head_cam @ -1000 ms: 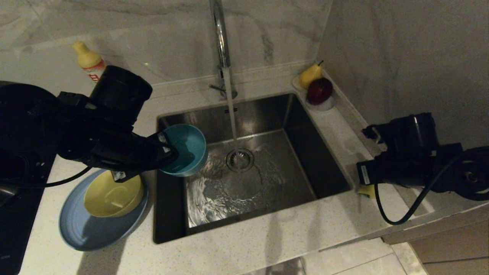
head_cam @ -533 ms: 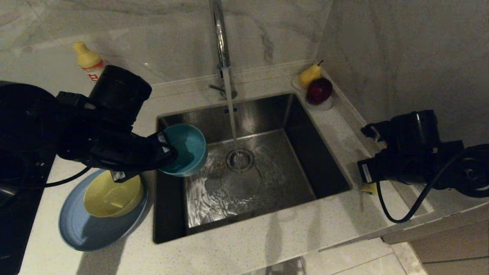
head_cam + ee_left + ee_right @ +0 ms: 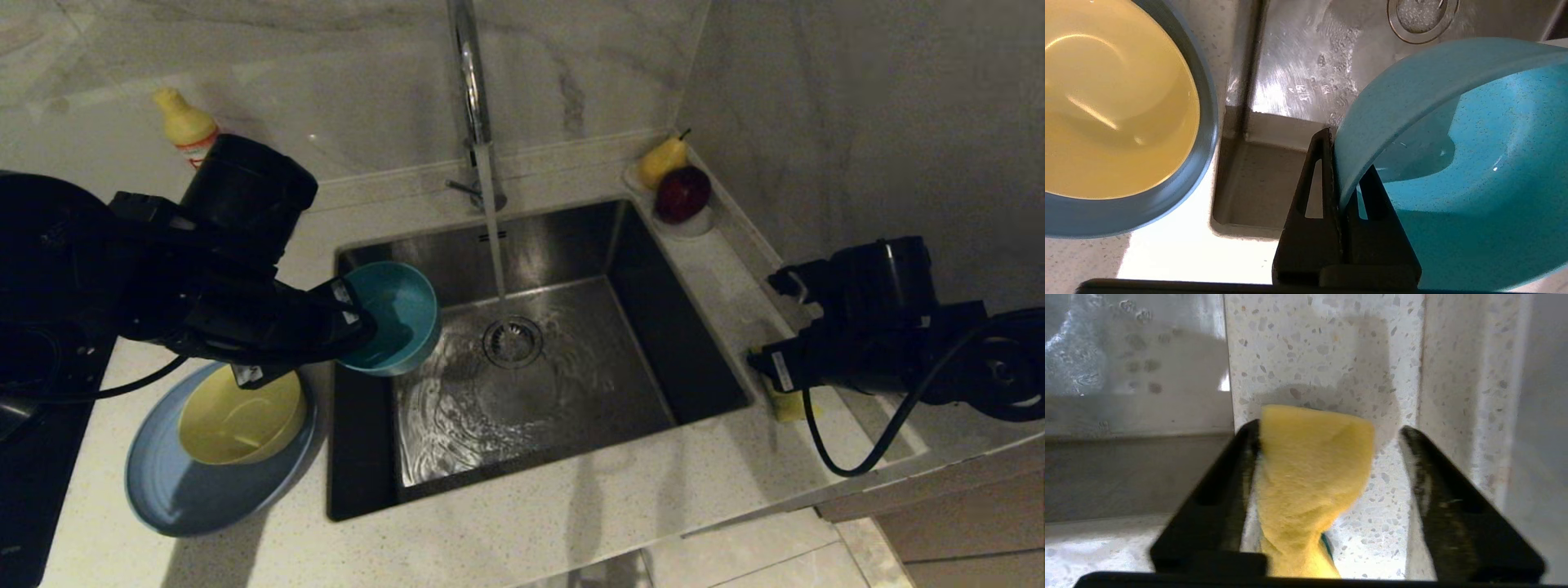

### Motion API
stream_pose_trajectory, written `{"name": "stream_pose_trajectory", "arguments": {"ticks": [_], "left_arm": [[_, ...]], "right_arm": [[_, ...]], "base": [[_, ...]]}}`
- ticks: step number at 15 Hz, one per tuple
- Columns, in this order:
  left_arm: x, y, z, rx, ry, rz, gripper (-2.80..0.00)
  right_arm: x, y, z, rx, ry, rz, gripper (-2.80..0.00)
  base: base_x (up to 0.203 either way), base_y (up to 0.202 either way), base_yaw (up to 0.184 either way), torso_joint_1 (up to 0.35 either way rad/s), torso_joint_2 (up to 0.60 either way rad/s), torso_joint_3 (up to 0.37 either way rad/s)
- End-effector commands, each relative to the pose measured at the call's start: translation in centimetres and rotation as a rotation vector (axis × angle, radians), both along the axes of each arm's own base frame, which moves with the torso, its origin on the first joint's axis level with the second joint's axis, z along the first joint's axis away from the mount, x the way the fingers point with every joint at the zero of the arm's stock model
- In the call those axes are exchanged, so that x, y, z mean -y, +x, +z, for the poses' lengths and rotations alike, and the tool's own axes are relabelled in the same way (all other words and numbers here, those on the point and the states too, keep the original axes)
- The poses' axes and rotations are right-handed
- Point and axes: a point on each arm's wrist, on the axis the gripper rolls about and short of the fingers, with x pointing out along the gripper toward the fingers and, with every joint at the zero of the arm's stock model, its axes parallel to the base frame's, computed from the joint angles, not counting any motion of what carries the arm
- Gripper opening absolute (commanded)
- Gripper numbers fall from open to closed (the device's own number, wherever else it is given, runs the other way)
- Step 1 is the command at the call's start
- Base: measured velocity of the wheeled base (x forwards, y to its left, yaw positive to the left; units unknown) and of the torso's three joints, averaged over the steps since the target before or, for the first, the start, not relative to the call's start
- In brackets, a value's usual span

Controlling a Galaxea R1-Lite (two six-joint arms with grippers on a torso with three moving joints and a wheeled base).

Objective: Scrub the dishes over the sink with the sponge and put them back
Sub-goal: Pick up a bowl and the sponge

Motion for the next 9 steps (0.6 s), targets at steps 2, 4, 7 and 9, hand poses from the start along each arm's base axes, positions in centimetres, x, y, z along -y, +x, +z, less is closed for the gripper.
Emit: {"name": "stream_pose_trajectory", "arguments": {"ticks": [2, 4, 7, 9], "left_arm": [[-0.1, 0.0, 0.0, 0.0, -0.002, 0.006, -2.8], [-0.1, -0.1, 0.1, 0.001, -0.002, 0.006, -2.8], [-0.1, -0.2, 0.3, 0.009, -0.005, 0.006, -2.8], [-0.1, -0.2, 0.3, 0.008, -0.006, 0.005, -2.8]], "right_arm": [[0.2, -0.9, 0.9, 0.016, 0.003, -0.002, 0.0], [0.4, -1.7, 0.7, 0.003, -0.003, -0.009, 0.0], [0.6, -2.8, -0.1, -0.028, -0.003, -0.013, 0.0], [0.7, -3.3, -0.6, -0.047, -0.002, -0.014, 0.0]], "base": [[0.0, 0.0, 0.0, 0.0, 0.0, 0.0], [0.0, 0.0, 0.0, 0.0, 0.0, 0.0], [0.0, 0.0, 0.0, 0.0, 0.0, 0.0], [0.0, 0.0, 0.0, 0.0, 0.0, 0.0]]}}
